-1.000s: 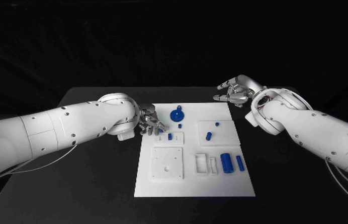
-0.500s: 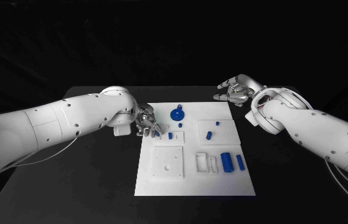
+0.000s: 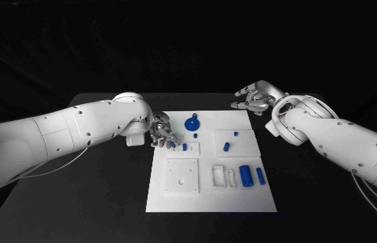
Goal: Assemble the parts on the task board
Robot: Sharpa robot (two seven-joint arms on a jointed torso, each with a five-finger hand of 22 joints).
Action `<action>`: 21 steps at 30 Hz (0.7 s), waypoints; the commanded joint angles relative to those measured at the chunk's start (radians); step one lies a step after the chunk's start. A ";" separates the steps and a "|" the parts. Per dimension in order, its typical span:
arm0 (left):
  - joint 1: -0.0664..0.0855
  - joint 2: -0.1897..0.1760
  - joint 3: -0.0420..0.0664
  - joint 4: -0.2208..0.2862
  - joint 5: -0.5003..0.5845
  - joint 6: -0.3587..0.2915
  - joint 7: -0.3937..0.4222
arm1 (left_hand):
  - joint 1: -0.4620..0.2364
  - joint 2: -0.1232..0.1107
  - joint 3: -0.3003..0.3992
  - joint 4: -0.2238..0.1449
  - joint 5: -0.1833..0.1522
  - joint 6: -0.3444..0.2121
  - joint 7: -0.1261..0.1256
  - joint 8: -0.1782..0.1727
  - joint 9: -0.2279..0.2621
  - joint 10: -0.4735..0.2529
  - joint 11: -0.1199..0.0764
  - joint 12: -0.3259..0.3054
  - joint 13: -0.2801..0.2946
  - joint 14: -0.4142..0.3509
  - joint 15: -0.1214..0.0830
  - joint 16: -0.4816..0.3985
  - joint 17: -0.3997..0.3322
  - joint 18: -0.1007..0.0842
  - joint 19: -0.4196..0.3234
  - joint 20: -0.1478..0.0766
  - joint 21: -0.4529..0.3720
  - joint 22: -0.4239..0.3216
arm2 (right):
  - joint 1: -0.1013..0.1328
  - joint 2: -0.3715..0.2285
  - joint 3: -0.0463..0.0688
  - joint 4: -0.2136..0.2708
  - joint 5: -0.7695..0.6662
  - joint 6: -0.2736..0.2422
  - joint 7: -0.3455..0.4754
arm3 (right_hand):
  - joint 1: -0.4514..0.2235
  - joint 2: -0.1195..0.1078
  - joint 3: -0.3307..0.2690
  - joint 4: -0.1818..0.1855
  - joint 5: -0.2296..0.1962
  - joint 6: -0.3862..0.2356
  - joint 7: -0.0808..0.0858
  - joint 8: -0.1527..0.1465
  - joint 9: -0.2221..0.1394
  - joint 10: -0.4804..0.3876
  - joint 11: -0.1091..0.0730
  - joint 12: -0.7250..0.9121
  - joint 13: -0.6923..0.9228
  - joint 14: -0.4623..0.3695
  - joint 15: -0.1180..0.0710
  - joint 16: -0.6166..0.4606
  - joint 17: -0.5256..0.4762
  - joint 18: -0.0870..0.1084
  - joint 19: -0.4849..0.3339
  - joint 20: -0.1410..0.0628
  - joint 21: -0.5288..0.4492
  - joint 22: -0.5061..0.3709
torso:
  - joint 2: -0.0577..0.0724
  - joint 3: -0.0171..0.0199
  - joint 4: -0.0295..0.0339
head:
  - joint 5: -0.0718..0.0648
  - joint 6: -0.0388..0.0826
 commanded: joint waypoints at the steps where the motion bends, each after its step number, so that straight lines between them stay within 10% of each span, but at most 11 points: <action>1: 0.001 0.002 0.000 0.008 -0.020 -0.048 0.030 | 0.058 0.050 0.038 -0.032 0.002 -0.011 -0.017 -0.004 0.002 0.047 -0.010 0.000 -0.001 0.002 -0.001 0.000 0.001 -0.001 0.001 -0.002 -0.005 0.018 | -0.001 0.000 0.000 0.001 -0.002 0.011 0.009 | -0.007 -0.001 0.005 0.001 0.005 -0.005 0.000 -0.006 -0.001 -0.007 -0.001 -0.006 -0.001 0.000 -0.001 -0.003 0.002 0.014 0.006 -0.001 -0.005 0.094 | -0.001 0.0007 0.0002 | -0.001 -0.001; 21: -0.008 -0.014 -0.005 0.039 -0.080 -0.062 0.046 | 0.060 0.047 0.040 -0.031 0.007 -0.009 -0.018 -0.005 0.001 0.047 -0.010 0.003 -0.002 0.004 -0.001 0.001 0.004 -0.002 0.002 -0.004 -0.006 0.018 | -0.002 -0.002 0.000 0.002 -0.002 0.011 0.009 | -0.007 -0.001 0.005 0.001 0.005 -0.005 0.000 -0.006 -0.001 -0.007 -0.001 -0.006 -0.001 0.000 -0.001 -0.003 0.002 0.014 0.006 -0.001 -0.005 0.094 | 0.000 -0.0005 0.0006 | -0.002 -0.002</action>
